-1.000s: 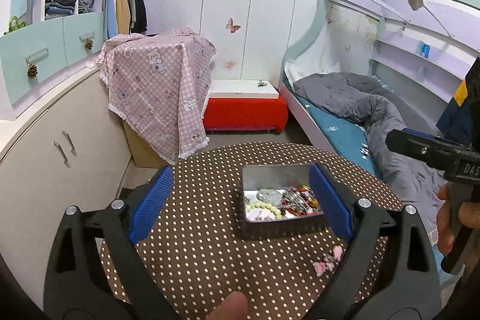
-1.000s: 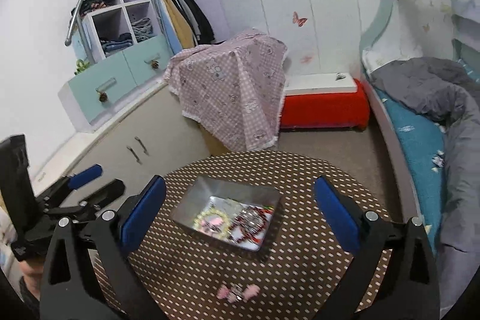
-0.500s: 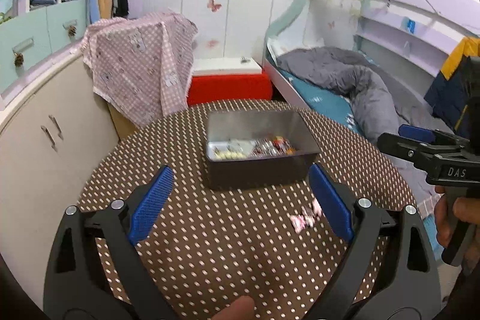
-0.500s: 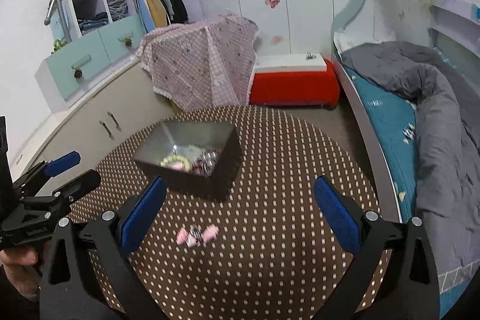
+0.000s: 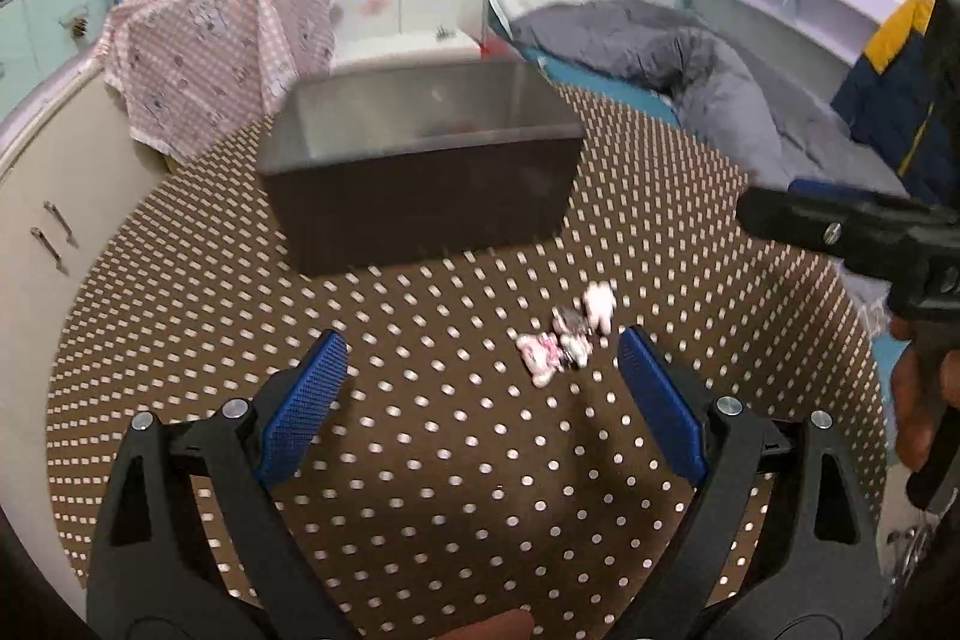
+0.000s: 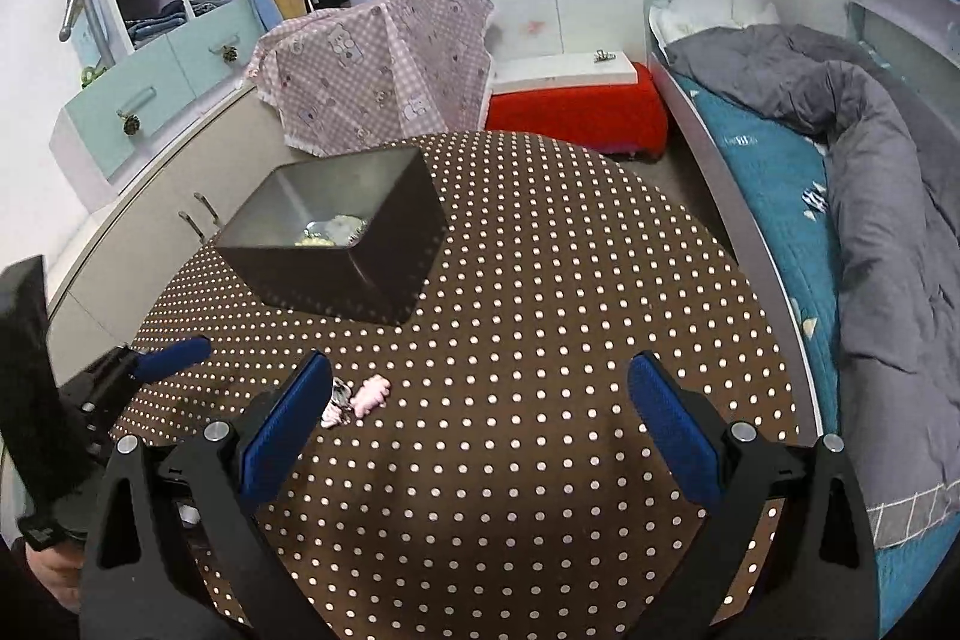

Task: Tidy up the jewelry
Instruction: 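Move both open tools toward the last pink bunny charms on the table, then grasp a pink bunny charm with the left tool while the right tool grasps the white bunny charm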

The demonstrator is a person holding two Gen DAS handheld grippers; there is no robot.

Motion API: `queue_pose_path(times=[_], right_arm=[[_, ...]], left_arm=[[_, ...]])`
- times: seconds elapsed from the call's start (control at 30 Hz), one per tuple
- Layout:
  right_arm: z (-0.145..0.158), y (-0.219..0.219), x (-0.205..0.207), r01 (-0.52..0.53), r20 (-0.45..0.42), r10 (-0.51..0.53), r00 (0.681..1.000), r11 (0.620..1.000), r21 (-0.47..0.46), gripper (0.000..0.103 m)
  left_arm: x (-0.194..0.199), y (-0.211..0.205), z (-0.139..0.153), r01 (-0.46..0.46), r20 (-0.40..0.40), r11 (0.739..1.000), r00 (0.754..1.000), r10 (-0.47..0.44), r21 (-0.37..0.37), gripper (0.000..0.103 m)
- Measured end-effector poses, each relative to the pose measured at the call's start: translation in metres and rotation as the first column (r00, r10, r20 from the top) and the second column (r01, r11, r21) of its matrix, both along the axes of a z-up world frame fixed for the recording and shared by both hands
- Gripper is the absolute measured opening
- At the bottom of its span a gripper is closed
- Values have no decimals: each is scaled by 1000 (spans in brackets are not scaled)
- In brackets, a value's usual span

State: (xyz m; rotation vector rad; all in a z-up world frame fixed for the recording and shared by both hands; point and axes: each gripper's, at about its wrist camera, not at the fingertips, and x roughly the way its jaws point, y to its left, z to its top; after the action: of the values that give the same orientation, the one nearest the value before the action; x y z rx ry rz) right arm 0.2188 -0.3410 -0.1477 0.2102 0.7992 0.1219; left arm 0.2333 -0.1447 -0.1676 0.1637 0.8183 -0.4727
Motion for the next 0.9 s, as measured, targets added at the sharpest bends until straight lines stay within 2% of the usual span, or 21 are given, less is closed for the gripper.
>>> queue_pose_path(times=[0.17,0.23,0.3,0.37,0.47,0.8,0.83,0.9], right_arm=[[-6,-5,2,5,-14,-5,1000,1000,7,95],[-8,-5,3,3,-19,-3,1000,1000,6,95],[-10,-4,4,-2,-24,2,1000,1000,6,95],[-12,-3,5,-7,-29,7,1000,1000,4,95],[-15,2,8,-21,-38,21,999,1000,0,95],[-34,57,21,-169,-69,164,984,982,-88,94],[-36,62,23,-181,-69,174,982,978,-105,91],[-41,71,28,-212,-79,203,976,969,-123,70]], left_arm=[[8,-16,-15,39,-39,998,999,-37,44,89],[11,-17,-16,56,-50,998,997,-55,27,76],[13,-18,-16,70,-52,997,996,-69,26,51],[14,-16,-15,98,-57,995,994,-98,4,33],[17,-6,-14,100,-73,995,992,-102,-30,21],[16,26,-12,30,-74,998,997,-34,-59,21],[15,27,-12,25,-73,998,997,-29,-59,21],[12,31,-12,16,-69,998,997,-21,-61,21]])
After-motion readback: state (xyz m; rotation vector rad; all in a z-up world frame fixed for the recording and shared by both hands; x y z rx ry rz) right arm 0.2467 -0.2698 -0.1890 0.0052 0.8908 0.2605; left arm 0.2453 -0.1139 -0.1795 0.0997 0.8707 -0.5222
